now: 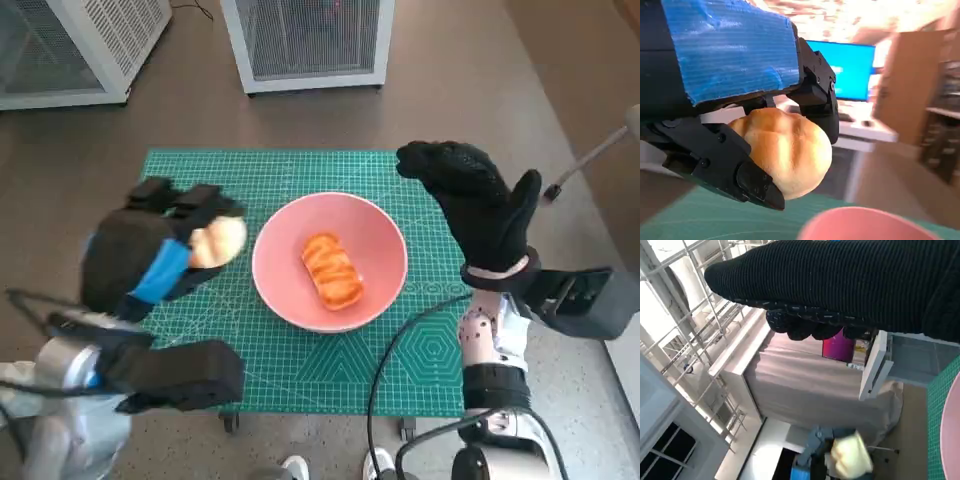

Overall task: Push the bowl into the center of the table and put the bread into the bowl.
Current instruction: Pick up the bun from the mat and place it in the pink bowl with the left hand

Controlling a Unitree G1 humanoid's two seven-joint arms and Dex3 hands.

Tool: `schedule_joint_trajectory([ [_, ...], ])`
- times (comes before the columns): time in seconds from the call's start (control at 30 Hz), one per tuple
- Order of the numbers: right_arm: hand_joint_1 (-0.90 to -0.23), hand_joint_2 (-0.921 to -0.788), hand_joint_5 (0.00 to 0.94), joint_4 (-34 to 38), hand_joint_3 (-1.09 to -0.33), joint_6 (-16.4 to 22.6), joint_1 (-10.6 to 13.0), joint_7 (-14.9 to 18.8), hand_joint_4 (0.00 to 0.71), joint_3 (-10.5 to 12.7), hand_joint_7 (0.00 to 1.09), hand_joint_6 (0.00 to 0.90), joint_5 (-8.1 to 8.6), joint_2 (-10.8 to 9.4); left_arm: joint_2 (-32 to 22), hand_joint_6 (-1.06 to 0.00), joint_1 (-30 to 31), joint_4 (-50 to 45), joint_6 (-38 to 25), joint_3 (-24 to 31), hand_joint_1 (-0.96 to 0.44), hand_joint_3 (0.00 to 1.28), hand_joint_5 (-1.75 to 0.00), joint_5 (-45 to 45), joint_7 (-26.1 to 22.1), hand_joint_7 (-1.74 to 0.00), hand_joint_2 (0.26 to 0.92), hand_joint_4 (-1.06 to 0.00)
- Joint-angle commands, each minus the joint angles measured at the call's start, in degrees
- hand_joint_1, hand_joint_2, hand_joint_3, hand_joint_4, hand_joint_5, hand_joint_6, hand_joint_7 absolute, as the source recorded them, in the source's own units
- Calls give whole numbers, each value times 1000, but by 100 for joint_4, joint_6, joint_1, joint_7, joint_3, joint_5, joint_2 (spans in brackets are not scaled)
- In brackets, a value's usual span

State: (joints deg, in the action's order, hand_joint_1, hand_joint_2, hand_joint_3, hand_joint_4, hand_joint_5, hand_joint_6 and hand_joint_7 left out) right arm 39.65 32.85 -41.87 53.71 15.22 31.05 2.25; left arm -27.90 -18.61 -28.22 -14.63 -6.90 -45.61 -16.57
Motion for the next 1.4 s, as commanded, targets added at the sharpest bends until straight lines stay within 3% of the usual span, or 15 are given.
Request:
schedule_joint_trajectory([
  [0.03, -500, -921, 4, -86, -400, -75, 145, -81, 423, -61, 13, 663, -104, 29, 194, -718, -533, 547, 315, -305, 3, 39, -1247, 119, 55, -1005, 920, -670],
  [0.43, -498, -921, 3, -331, -400, -139, 262, -144, 425, -78, 11, 664, -50, 88, 443, -658, -1190, 1772, 927, -718, 2, 66, -1239, 245, 157, -1082, 920, -665],
  [0.8, -476, -921, 1, -485, -411, -127, 344, -172, 423, -68, 9, 662, -14, 89, 550, -629, -1238, 2181, 845, -887, 1, 75, -1184, 103, 109, -1165, 920, -669],
  [0.9, -472, -921, 0, -503, -414, -119, 354, -182, 421, -73, 8, 661, -14, 82, 584, -612, -1182, 2169, 709, -906, 1, 94, -1193, 55, 60, -1202, 920, -641],
  [1.0, -470, -921, 0, -500, -416, -104, 351, -195, 420, -75, 8, 660, -17, 71, 622, -564, -1078, 2070, 534, -922, 0, 157, -1262, 26, -29, -1279, 921, -542],
  [1.07, -468, -921, 0, -489, -416, -90, 344, -205, 419, -75, 7, 660, -22, 63, 649, -531, -1024, 1998, 415, -947, -207, 194, -808, 9, -103, -1352, 921, -502],
  [1.1, -468, -921, 0, -483, -417, -85, 340, -209, 419, -76, 7, 659, -23, 59, 661, -486, -1008, 1971, 364, -960, -197, 179, -698, 1, -134, -1211, 903, -488],
  [1.17, -466, -921, 0, -471, -417, -76, 333, -225, 419, -80, 7, 659, -34, 49, 669, -475, -971, 1928, 283, -996, -185, 91, -326, -37, -172, -644, 889, -463],
  [1.2, -465, -921, 0, -476, -418, -70, 335, -240, 419, -86, 6, 659, -45, 41, 660, -488, -952, 1913, 262, -1013, -191, 59, -210, -65, -168, -453, 890, -450],
  [1.3, -473, -921, 0, -494, -418, -60, 347, -265, 418, -104, 6, 658, -57, 25, 619, -476, -904, 1858, 242, -1038, -247, 21, -68, -125, -134, -203, 892, -355],
  [1.4, -478, -921, 0, -506, -417, -52, 359, -286, 418, -120, 6, 659, -64, 12, 580, -454, -848, 1807, 295, -1022, -295, 8, -22, -144, -56, -105, 891, -283],
])
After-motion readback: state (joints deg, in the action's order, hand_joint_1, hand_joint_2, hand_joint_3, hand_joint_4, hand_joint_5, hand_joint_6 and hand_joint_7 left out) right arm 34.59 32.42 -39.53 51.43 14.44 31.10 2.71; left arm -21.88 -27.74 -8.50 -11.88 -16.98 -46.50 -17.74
